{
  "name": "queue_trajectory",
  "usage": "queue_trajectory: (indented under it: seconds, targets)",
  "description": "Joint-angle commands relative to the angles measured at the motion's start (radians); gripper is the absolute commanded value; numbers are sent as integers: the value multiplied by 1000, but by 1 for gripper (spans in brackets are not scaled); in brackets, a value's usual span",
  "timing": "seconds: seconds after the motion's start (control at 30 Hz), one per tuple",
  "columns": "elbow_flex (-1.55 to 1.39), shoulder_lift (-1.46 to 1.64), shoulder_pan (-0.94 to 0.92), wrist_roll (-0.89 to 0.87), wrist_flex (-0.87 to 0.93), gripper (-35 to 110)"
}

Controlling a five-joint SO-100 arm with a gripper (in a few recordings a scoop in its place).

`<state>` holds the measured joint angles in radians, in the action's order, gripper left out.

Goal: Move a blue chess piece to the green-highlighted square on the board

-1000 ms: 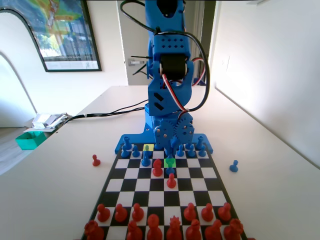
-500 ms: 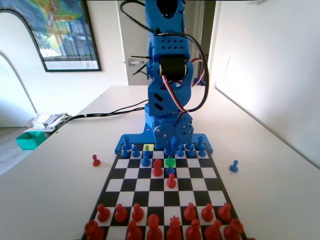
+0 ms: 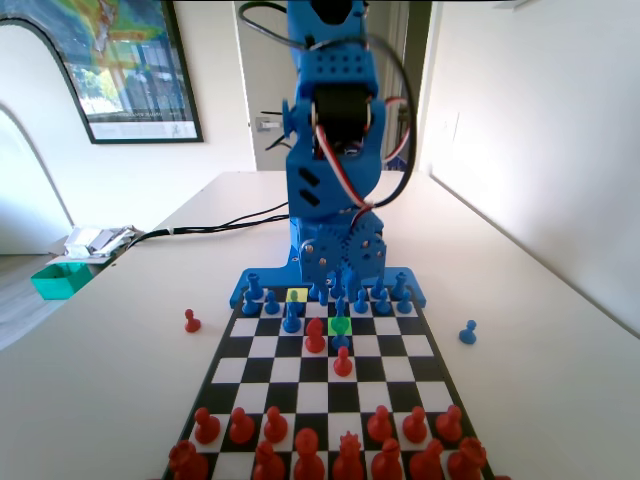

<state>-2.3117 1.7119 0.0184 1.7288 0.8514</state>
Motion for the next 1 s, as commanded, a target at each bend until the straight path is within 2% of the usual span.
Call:
queue_trajectory:
  seconds: [0.0,0.1,0.37,0.8,0.97]
  targets:
    - [115,107,2,-3,87,7]
    - [167,158,3,-23,152,1]
    - [256,399,-14,-34,347,1]
    - [383,753,-66,61,692,1]
    - [336,904,-71,92,738,1]
